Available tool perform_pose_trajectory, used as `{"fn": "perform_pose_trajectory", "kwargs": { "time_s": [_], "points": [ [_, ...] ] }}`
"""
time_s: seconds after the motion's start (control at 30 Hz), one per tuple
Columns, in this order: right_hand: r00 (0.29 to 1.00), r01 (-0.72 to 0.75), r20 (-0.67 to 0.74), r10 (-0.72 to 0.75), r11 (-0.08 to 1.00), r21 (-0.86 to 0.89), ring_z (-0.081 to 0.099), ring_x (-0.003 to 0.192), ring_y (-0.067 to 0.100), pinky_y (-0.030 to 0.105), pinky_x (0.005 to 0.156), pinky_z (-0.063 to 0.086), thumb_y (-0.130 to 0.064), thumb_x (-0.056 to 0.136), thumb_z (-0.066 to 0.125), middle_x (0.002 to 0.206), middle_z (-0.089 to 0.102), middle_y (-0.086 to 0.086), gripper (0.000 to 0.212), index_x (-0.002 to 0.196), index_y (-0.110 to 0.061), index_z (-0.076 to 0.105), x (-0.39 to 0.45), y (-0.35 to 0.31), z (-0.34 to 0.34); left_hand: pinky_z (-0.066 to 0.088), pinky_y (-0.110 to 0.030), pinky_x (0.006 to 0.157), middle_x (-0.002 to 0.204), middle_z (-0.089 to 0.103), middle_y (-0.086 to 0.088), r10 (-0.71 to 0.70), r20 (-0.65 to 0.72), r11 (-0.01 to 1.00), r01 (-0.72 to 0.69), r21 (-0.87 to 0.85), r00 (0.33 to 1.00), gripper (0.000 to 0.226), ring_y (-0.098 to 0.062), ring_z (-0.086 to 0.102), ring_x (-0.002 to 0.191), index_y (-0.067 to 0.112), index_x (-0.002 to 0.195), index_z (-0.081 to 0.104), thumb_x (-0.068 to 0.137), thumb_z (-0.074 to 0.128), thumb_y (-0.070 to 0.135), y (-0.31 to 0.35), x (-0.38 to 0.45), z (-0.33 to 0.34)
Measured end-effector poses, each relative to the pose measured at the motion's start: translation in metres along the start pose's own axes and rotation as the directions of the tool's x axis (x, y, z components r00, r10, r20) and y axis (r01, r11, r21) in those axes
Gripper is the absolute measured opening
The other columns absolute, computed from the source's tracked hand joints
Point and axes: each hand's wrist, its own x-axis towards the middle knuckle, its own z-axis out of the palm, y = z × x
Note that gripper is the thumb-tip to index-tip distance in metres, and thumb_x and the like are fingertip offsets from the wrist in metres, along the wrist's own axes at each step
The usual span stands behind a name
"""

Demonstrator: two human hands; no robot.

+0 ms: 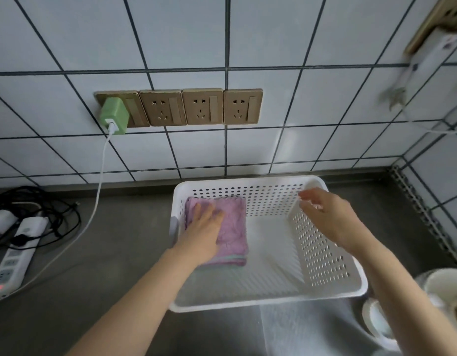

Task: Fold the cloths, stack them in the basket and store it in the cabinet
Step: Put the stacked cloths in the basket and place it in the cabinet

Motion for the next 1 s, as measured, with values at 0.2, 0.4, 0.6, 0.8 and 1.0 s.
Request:
{"fn": "perform_pose_trajectory", "kwargs": {
  "time_s": [0.2, 0.4, 0.6, 0.8, 1.0],
  "points": [
    [0.915, -0.124, -0.388, 0.11, 0.992, -0.013, 0.053, 0.113, 0.032, 0.043, 0.099, 0.038, -0.018, 0.086, 0.056, 0.12, 0.06, 0.013, 0.037, 0.121, -0.006, 0.059, -0.033, 0.046, -0.005, 0.021, -0.005, 0.101, 0.13, 0.05, -0.001, -0.228, -0.656, 0.908, -0.087, -0.41, 0.719, 0.059, -0.017, 0.045, 0.123, 0.009, 0.13, 0.05, 0.076, 0.066, -0.006, -0.014, -0.055, -0.011],
    [0.903, -0.276, -0.266, 0.336, 0.931, 0.238, 0.056, 0.114, 0.029, 0.039, 0.099, 0.041, -0.011, 0.089, 0.053, 0.121, 0.063, 0.009, 0.04, 0.129, -0.007, 0.054, -0.028, 0.065, 0.009, 0.047, -0.029, 0.073, 0.108, 0.062, -0.013, -0.688, -0.086, 0.188, 0.063, -0.98, 0.721, 0.055, -0.019, 0.061, 0.078, 0.012, 0.133, 0.041, 0.084, 0.061, -0.003, -0.023, -0.072, -0.007],
    [0.882, -0.364, -0.156, 0.445, 0.853, 0.374, 0.06, 0.064, 0.019, 0.027, 0.06, 0.046, -0.03, 0.093, 0.053, 0.068, 0.066, 0.002, 0.027, 0.078, -0.011, 0.065, -0.016, 0.072, 0.016, 0.047, -0.031, 0.06, 0.074, 0.059, -0.017, -0.607, 0.057, 0.001, 0.072, -0.997, 0.793, 0.02, -0.02, 0.053, 0.054, -0.012, 0.1, 0.06, 0.089, 0.06, 0.004, -0.028, -0.067, -0.01],
    [0.899, -0.314, -0.189, 0.395, 0.883, 0.348, 0.054, 0.056, 0.017, 0.031, 0.056, 0.045, -0.039, 0.096, 0.05, 0.066, 0.062, 0.004, 0.04, 0.075, -0.007, 0.063, -0.016, 0.061, 0.015, 0.034, -0.033, 0.063, 0.055, 0.046, -0.006, -0.616, -0.017, 0.143, 0.09, -0.986, 0.787, 0.017, -0.017, 0.037, 0.05, -0.003, 0.08, 0.059, 0.089, 0.062, 0.01, -0.031, -0.064, -0.004],
    [0.921, -0.235, -0.219, 0.322, 0.909, 0.345, 0.049, 0.056, 0.02, 0.033, 0.057, 0.042, -0.052, 0.091, 0.051, 0.06, 0.056, 0.005, 0.054, 0.072, -0.002, 0.059, -0.023, 0.043, 0.019, 0.033, -0.03, 0.06, 0.054, 0.045, -0.005, -0.648, -0.085, 0.192, 0.054, -0.98, 0.757, 0.019, -0.018, 0.037, 0.051, 0.002, 0.076, 0.058, 0.089, 0.063, 0.014, -0.042, -0.093, -0.002]
  ]
}}
